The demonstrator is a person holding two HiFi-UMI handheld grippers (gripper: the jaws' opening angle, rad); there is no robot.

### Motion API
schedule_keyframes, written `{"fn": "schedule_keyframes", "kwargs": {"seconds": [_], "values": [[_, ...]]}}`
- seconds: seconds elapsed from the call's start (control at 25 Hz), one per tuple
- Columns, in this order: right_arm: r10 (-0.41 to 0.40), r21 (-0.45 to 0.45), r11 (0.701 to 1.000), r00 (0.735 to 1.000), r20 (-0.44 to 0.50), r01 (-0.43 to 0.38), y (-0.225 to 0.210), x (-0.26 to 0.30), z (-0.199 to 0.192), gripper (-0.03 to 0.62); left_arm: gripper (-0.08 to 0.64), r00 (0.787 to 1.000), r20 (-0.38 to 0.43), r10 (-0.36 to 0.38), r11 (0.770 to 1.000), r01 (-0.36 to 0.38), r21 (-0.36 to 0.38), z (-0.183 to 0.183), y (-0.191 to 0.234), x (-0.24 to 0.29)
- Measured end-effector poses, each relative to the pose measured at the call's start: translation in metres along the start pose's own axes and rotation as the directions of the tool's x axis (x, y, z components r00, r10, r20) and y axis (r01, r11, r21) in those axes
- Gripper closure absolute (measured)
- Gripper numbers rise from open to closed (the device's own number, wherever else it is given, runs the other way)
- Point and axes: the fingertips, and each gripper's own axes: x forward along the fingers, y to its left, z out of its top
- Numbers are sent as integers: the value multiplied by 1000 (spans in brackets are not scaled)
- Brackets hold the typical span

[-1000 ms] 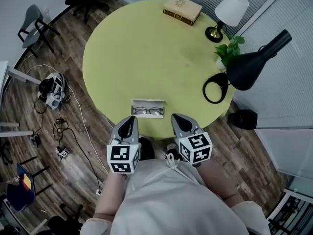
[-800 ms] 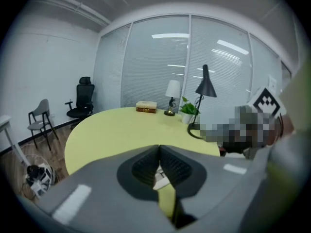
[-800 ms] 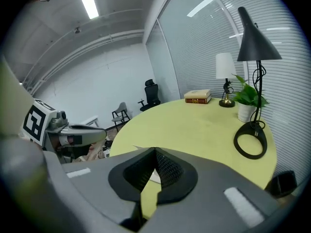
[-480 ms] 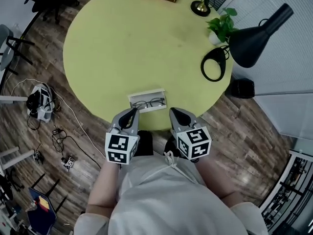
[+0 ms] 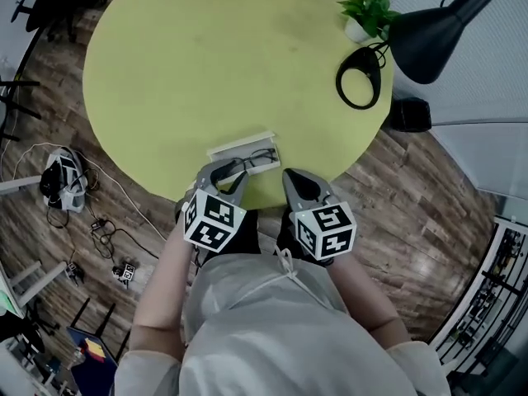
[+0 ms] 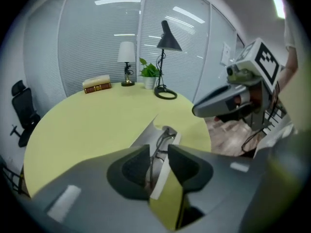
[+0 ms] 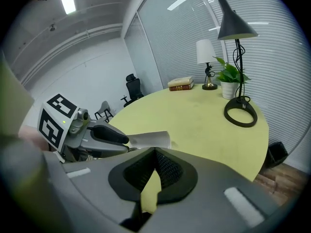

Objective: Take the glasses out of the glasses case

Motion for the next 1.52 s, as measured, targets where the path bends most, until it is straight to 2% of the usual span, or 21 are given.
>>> {"fn": "schedule_keyframes", "kwargs": {"seconds": [0.12,0.28,0.4,0.68,0.88,1.24,1.52], "values": [[-12,20,1000,1000,-7,12,-2,1,-5,592,437,997,-78,-25,993,34,116,-3,-2,15],[-26,40,999,1000,-10,26,-7,1,-9,592,437,987,-152,-48,970,83,229,-6,-6,30],[-33,45,998,999,-10,33,-11,2,-10,592,447,981,-189,-48,956,100,275,-8,-6,41],[-32,42,999,999,-18,33,-15,2,-11,592,481,966,-255,-47,934,133,332,-14,-4,57],[-31,52,998,999,-27,32,-16,2,-12,592,528,961,-278,7,898,116,425,-20,1,65],[-17,37,999,999,-30,18,-13,5,-8,592,535,963,-269,-30,881,153,449,-20,-2,60],[-20,25,1000,1000,-3,20,-10,-1,3,592,536,977,-215,-14,909,102,405,-7,4,41]]}}
